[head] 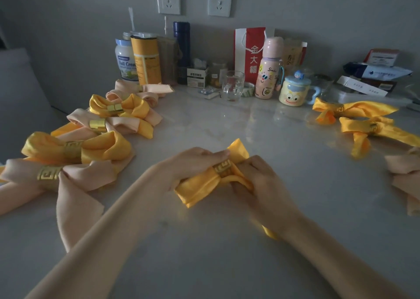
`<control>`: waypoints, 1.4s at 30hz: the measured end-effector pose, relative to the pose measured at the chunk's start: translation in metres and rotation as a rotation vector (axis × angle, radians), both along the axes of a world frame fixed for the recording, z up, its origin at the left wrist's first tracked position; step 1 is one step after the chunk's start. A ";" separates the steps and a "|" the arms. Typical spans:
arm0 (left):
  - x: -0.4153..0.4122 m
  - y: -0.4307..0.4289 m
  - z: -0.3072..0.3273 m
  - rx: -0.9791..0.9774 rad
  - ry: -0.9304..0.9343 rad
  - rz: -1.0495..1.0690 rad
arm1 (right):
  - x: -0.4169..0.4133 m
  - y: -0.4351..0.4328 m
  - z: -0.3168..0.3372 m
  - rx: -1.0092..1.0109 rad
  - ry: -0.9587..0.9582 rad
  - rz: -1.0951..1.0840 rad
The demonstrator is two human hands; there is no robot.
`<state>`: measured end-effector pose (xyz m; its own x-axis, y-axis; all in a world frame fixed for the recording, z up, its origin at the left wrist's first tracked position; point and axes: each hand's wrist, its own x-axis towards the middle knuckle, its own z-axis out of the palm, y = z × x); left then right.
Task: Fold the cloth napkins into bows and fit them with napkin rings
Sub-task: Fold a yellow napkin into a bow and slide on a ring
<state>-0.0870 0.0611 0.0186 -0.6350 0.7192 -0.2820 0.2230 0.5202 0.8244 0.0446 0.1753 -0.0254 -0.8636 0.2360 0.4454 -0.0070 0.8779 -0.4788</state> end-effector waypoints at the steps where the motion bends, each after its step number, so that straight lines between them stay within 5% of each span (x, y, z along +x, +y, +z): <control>1: -0.002 -0.001 0.002 0.052 -0.183 -0.016 | 0.001 0.000 0.003 -0.024 0.014 0.046; 3: -0.004 -0.004 0.003 0.214 -0.542 -0.082 | 0.001 -0.003 0.007 -0.032 0.019 0.136; 5: -0.003 -0.005 0.003 0.314 -0.673 -0.134 | 0.003 -0.006 0.007 -0.020 0.022 0.164; 16: -0.004 0.004 -0.009 0.552 -0.373 0.217 | 0.002 -0.016 0.012 0.065 -0.213 0.013; 19: -0.001 0.009 -0.012 0.593 -0.111 0.365 | 0.001 -0.020 0.014 0.043 -0.214 0.040; 24: 0.001 0.007 -0.015 0.549 0.319 0.416 | 0.006 -0.021 0.015 -0.416 -0.154 0.152; 33: 0.030 0.011 -0.004 0.699 0.143 0.190 | 0.005 -0.018 0.036 -1.007 -0.357 0.136; 42: 0.023 0.007 0.002 0.618 -0.053 0.349 | 0.003 -0.019 0.027 -0.952 -0.312 0.033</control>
<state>-0.0641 0.0677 0.0201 -0.8541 0.5147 0.0748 0.0800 -0.0120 0.9967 0.0472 0.1565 0.0017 -0.9222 0.3502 -0.1641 0.2214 0.1301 -0.9665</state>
